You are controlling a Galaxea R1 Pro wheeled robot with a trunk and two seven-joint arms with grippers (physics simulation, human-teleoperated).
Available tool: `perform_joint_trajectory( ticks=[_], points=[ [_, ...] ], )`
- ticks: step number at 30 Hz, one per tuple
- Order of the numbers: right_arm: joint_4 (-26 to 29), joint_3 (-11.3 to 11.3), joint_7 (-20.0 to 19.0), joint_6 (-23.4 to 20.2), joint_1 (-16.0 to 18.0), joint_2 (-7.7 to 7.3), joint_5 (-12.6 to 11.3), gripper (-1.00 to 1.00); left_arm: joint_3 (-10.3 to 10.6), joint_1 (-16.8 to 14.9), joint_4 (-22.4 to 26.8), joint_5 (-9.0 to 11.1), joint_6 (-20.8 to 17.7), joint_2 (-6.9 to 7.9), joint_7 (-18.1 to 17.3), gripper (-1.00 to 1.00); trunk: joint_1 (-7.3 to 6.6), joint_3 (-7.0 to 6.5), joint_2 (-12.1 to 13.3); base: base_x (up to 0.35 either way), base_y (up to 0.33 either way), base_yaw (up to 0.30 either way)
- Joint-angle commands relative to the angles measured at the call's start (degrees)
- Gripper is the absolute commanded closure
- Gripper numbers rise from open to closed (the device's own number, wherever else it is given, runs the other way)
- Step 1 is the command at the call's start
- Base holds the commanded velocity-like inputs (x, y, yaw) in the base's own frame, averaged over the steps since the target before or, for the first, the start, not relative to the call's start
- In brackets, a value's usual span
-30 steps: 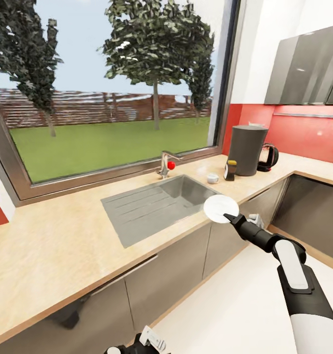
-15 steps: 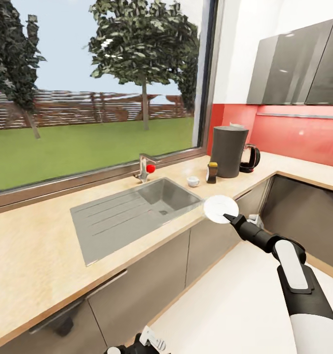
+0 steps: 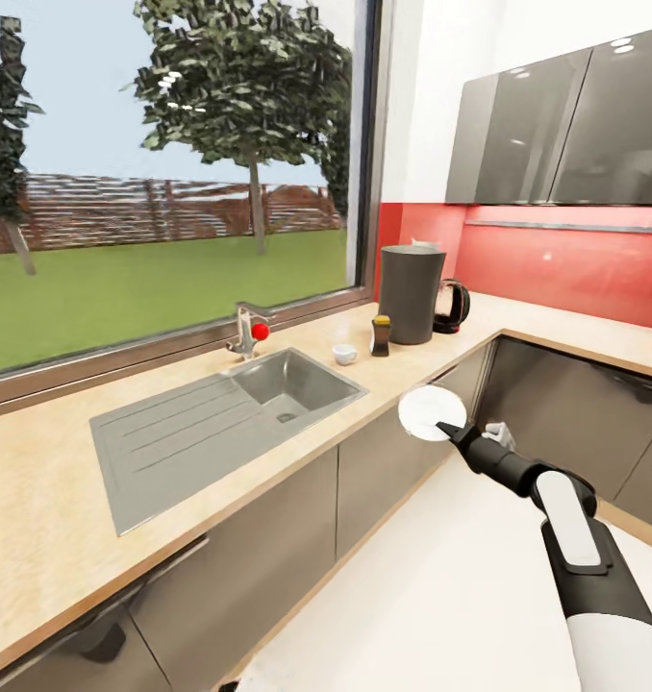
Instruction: Set up a coffee station on the kitchen countertop: keep the coffee maker on the countertop, move the bottle of coffee from the kitchen shelf to the counter next to the coffee maker, place a paper coffee filter on top of the coffee maker, put the saucer next to the coffee maker with the coffee cup on the saucer, and place the electric kettle next to the coffee maker.
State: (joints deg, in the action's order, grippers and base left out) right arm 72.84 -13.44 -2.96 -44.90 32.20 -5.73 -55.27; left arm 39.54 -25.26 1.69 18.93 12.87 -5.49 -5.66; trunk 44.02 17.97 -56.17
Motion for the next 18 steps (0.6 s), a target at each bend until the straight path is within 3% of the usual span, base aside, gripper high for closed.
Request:
perform_joint_trajectory(
  ticks=[1, 3, 5, 6, 7, 18],
  points=[
    [-0.4, -0.1, -0.3, -0.3, 0.1, 0.0, 0.0, 1.0, 0.4, 0.4, -0.2, 0.6, 0.3, 0.01, 0.3, -1.0, 0.0, 0.06, -0.1, 0.0, -0.001, -0.005],
    [-1.5, -0.1, -0.3, -0.2, 0.1, -0.04, 0.0, 1.0, 0.2, 1.1, -0.2, 1.3, 0.3, 0.09, 1.0, -1.0, 0.0, 0.06, -0.1, 0.0, -0.001, -0.003],
    [-2.1, -0.1, -0.4, -0.3, 0.1, -0.05, 0.0, 1.0, -0.1, 1.7, -0.2, 3.7, 0.4, 0.17, 1.3, -1.0, 0.0, 0.06, -0.1, 0.0, 0.0, -0.038],
    [-2.4, -0.1, -0.4, -0.3, 0.1, -0.11, -0.1, 1.0, -0.5, 2.4, -0.2, 7.0, 0.4, 0.61, 1.5, -1.0, 0.0, 0.06, -0.1, 0.0, 0.0, -0.169],
    [-2.5, -0.2, -0.4, -0.4, 0.1, -0.14, -0.1, 1.0, -0.6, 2.7, -0.2, 8.1, 0.4, 0.89, 1.6, -1.0, 0.0, 0.06, -0.1, 0.0, 0.0, -0.213],
    [-2.7, -0.1, -0.5, -0.4, 0.1, -0.12, -0.1, 1.0, -0.8, 3.0, -0.2, 9.3, 0.2, 1.27, 1.7, -1.0, 0.0, 0.06, -0.1, 0.055, -0.053, -0.235]
  ],
)
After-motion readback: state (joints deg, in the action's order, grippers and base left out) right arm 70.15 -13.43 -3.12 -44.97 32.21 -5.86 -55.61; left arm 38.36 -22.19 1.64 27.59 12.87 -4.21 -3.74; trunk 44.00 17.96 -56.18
